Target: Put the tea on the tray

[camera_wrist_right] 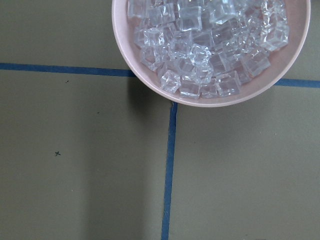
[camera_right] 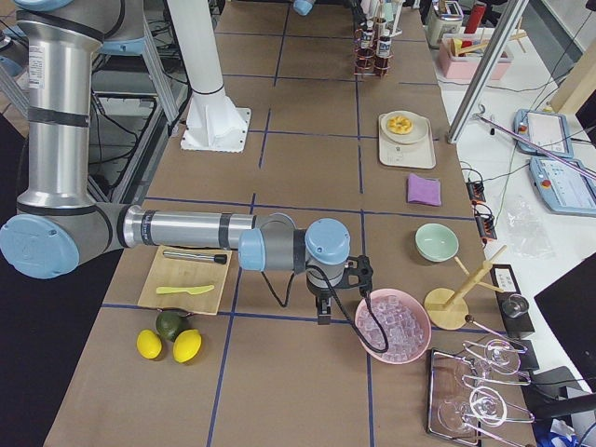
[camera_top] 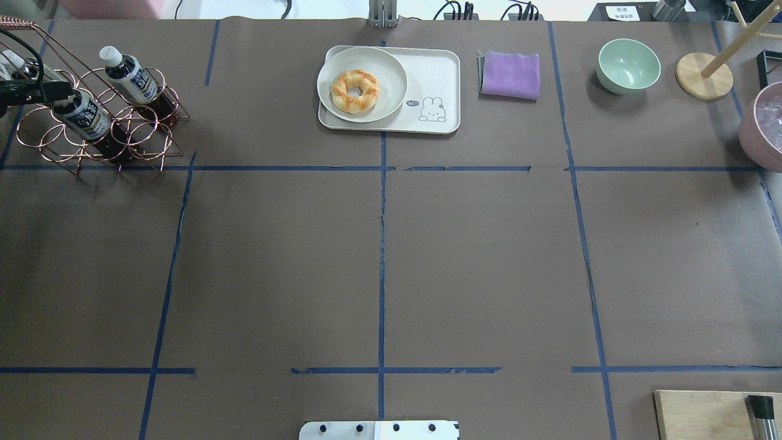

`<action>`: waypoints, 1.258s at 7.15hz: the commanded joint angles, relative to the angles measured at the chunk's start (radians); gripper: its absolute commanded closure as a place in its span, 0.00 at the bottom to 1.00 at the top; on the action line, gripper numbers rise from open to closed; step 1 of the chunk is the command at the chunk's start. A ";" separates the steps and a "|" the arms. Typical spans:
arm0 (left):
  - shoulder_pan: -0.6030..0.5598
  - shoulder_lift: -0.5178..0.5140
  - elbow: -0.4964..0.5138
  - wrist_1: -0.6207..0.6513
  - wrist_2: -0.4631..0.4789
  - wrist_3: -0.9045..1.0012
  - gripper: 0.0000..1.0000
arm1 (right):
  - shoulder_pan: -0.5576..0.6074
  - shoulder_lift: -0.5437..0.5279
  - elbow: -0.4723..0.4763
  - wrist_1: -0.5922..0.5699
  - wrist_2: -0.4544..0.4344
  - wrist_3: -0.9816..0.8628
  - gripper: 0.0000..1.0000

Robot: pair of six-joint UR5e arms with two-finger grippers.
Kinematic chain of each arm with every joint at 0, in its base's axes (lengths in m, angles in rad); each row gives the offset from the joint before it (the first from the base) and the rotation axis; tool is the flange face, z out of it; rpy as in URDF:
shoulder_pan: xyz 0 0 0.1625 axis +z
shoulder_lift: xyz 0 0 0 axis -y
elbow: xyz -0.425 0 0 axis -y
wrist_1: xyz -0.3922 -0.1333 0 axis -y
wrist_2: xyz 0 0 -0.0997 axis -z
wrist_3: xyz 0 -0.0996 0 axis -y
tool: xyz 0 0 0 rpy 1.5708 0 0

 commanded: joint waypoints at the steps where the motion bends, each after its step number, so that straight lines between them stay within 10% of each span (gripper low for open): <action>1: -0.002 -0.010 0.018 0.000 0.015 0.000 0.27 | 0.000 -0.002 0.001 0.001 0.000 0.000 0.00; 9: 0.009 -0.017 0.032 0.000 0.015 -0.014 0.42 | 0.000 0.000 0.007 0.001 0.002 0.000 0.00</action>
